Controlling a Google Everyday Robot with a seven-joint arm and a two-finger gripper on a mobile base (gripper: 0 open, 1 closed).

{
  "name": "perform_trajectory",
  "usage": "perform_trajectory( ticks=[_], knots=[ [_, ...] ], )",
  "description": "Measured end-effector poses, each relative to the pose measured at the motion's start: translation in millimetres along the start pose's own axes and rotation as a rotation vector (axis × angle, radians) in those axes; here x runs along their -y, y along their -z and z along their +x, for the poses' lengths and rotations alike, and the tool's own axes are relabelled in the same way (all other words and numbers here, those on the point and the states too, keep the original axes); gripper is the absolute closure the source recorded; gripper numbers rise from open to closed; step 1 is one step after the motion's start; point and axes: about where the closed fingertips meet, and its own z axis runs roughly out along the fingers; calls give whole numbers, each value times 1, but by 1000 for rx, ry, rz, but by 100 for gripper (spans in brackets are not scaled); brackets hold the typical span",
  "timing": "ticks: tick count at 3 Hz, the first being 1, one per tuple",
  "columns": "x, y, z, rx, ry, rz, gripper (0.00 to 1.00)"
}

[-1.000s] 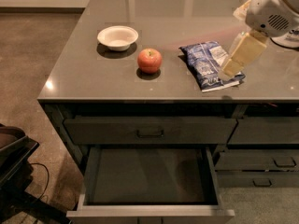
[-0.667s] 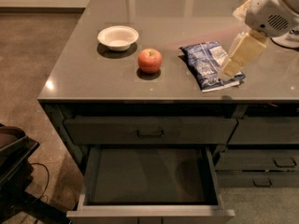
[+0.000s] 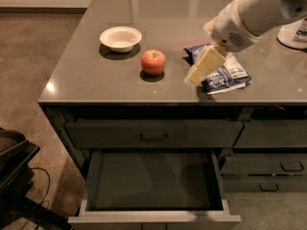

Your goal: Place apple into middle drawer

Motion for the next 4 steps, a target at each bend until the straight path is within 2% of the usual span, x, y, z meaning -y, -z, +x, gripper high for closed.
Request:
perform_trajectory(
  ticks=[1,2,3,4],
  knots=[
    [-6,-30,-26,64,6,-48,0],
    [-7,-32,-27,69,6,-53,0],
    [-5,-31,-18,85,-35,-19,0],
    [3,-52,-23,142,-45,-20,0]
  ],
)
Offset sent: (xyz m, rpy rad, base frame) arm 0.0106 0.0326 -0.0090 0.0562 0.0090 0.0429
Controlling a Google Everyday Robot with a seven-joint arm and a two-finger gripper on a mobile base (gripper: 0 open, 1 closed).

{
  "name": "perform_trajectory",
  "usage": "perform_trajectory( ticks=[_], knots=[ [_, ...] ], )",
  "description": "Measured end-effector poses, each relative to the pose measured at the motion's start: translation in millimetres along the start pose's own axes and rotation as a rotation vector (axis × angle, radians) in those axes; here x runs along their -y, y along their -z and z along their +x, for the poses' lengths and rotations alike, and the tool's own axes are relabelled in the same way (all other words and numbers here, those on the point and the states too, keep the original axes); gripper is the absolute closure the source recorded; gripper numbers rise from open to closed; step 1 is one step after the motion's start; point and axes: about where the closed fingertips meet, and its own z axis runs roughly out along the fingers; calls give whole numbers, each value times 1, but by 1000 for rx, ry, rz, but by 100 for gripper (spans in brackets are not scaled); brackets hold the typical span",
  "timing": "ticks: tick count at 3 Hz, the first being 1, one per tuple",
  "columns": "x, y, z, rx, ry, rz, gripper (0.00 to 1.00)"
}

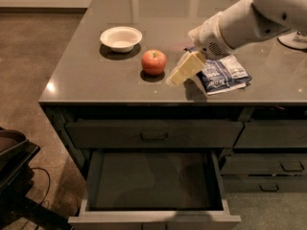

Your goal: Place apple into middle drawer

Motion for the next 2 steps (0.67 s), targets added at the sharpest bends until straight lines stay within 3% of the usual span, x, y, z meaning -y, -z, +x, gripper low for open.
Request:
perform_trajectory(
  ticks=[2],
  knots=[
    [11,-61,-14,122,-16,-75,0]
  ],
)
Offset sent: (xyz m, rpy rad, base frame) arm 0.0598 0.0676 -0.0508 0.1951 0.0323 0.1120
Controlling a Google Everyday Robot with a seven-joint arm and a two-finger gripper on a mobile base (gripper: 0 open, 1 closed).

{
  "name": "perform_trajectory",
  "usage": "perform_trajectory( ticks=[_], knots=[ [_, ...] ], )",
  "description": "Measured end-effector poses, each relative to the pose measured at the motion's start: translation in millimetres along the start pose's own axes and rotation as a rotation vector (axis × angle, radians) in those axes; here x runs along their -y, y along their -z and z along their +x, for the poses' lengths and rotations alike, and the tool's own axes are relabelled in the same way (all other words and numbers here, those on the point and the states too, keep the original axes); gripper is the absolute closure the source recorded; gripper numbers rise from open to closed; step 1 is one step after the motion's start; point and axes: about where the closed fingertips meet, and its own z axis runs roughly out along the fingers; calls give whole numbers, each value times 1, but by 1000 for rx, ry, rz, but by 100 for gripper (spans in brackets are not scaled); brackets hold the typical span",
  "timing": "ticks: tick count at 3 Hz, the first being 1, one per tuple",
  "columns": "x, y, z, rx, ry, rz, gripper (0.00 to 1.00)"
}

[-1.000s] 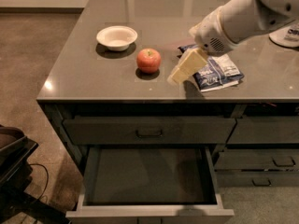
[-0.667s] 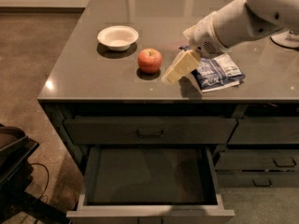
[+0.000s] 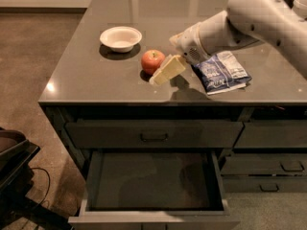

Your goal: Place apple into middle drawer

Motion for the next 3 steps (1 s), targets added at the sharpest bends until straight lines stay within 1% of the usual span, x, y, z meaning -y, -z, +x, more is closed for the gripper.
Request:
perform_trajectory(
  ticks=[1,2,3],
  knots=[
    [0,-3,2,1,-3,-5,0],
    [5,-4,8,8,-29,13,0],
    [18,-13,6,31,-31,21,0]
  ],
)
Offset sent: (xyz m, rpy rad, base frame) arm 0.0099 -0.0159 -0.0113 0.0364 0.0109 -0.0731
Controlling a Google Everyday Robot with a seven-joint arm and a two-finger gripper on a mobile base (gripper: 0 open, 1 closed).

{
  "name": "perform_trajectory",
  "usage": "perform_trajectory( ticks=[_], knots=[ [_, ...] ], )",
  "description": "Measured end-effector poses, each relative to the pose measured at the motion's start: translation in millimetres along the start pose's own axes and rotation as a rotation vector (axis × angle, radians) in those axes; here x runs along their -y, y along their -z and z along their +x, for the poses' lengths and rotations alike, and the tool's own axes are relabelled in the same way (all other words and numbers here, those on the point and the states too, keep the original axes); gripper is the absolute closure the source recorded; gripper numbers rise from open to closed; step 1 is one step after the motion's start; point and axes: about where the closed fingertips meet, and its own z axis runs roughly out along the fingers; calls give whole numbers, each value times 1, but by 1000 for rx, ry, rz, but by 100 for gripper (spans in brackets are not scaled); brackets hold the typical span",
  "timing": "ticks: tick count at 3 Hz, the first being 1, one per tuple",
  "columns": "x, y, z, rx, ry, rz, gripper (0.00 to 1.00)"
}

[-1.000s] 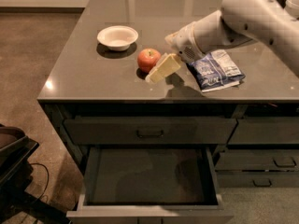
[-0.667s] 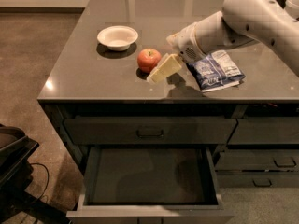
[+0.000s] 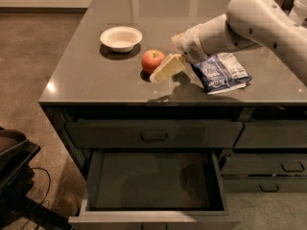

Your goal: Place apple into middle drawer

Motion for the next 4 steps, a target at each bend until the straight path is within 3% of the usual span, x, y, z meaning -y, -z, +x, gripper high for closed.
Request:
perform_trajectory(
  ticks=[3,4],
  knots=[
    [22,-44,-6,60,-19,-37,0],
    [22,-45,-6,60,-19,-38,11]
  ],
)
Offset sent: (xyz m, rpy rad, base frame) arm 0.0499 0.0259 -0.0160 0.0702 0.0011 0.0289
